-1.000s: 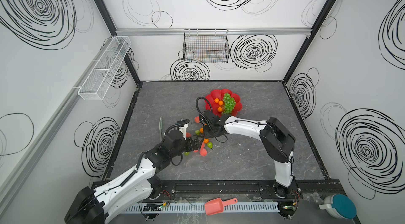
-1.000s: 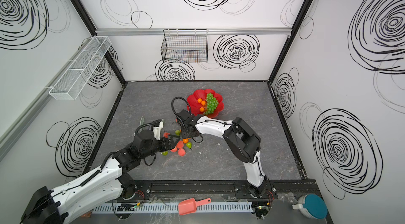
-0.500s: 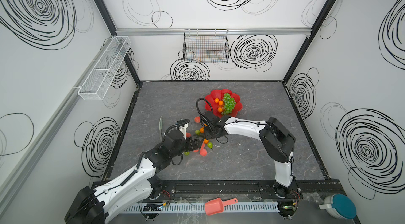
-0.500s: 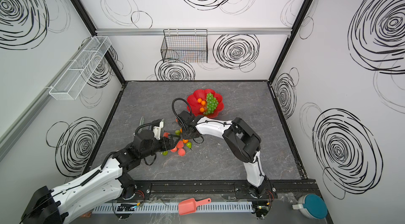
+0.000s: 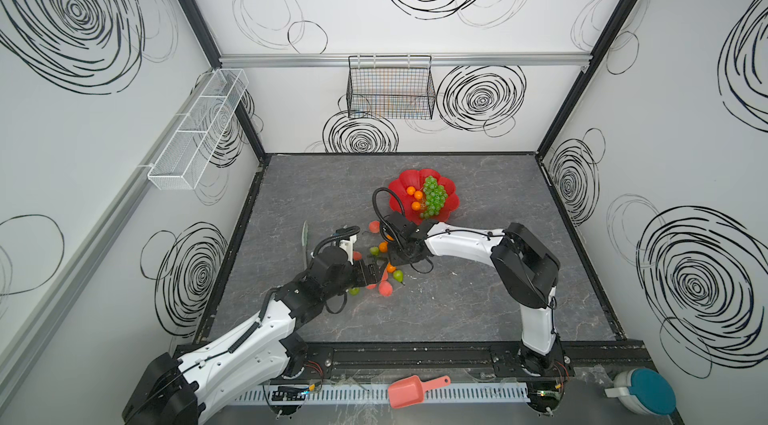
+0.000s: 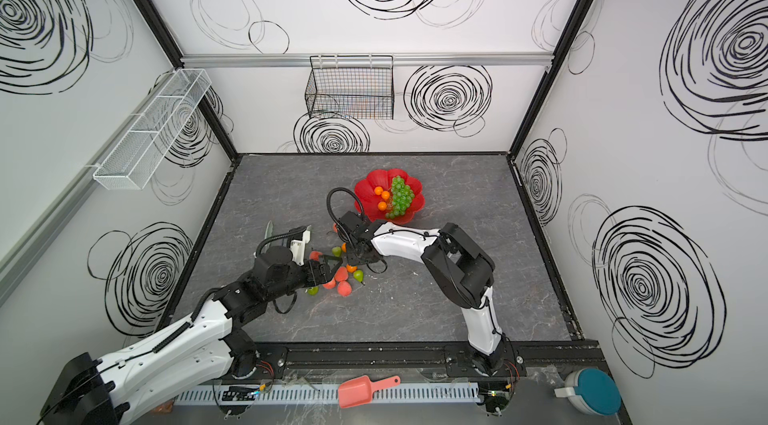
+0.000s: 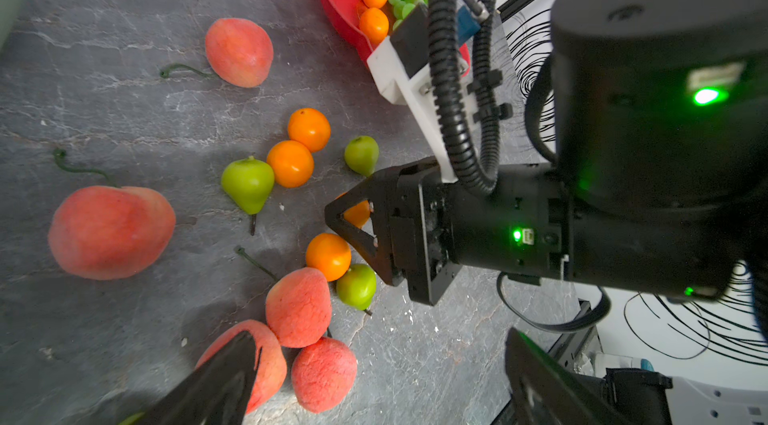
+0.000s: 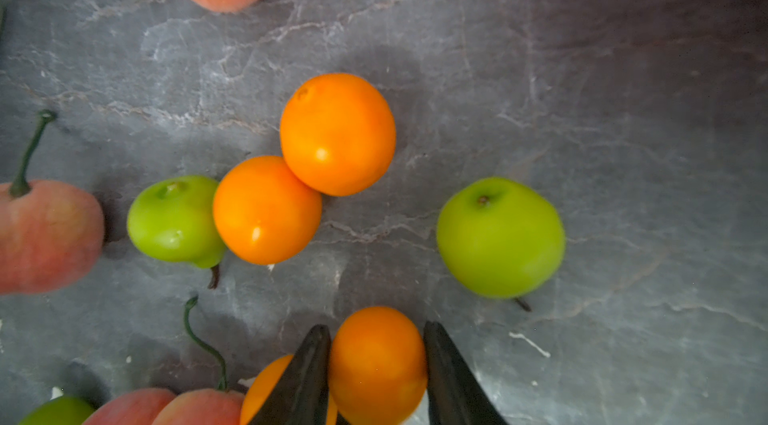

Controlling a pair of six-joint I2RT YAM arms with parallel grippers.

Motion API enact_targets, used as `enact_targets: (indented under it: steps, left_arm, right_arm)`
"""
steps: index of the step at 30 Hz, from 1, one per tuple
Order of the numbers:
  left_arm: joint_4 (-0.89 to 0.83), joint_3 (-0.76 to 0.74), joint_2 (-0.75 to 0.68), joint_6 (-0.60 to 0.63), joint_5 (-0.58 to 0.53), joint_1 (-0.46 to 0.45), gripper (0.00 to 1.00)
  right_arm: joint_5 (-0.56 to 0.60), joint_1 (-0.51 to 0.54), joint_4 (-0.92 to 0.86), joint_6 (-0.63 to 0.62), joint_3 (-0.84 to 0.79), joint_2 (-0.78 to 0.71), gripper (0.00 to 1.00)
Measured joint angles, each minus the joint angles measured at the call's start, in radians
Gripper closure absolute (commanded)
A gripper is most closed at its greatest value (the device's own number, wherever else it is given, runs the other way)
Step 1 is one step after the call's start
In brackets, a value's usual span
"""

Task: Place and organize the fake fruits in the fruit bowl
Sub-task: 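Close the right gripper on the kumquat and lift it, then carry the kumquat over the red bowl and open the right gripper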

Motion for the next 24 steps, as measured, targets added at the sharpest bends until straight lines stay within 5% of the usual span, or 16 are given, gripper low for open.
enact_targets:
  steps: [12,24]
  left_arm:
    - [-0.009,0.012,0.001,0.004,-0.011,0.000,0.04]
    - [0.004,0.107,0.092,0.030,-0.008,0.006,0.04]
  right_arm:
    - [0.005,-0.002,-0.003,0.002,-0.013,-0.031,0.67]
    - [-0.028,-0.127,0.032,-0.002,-0.115,-0.317,0.72]
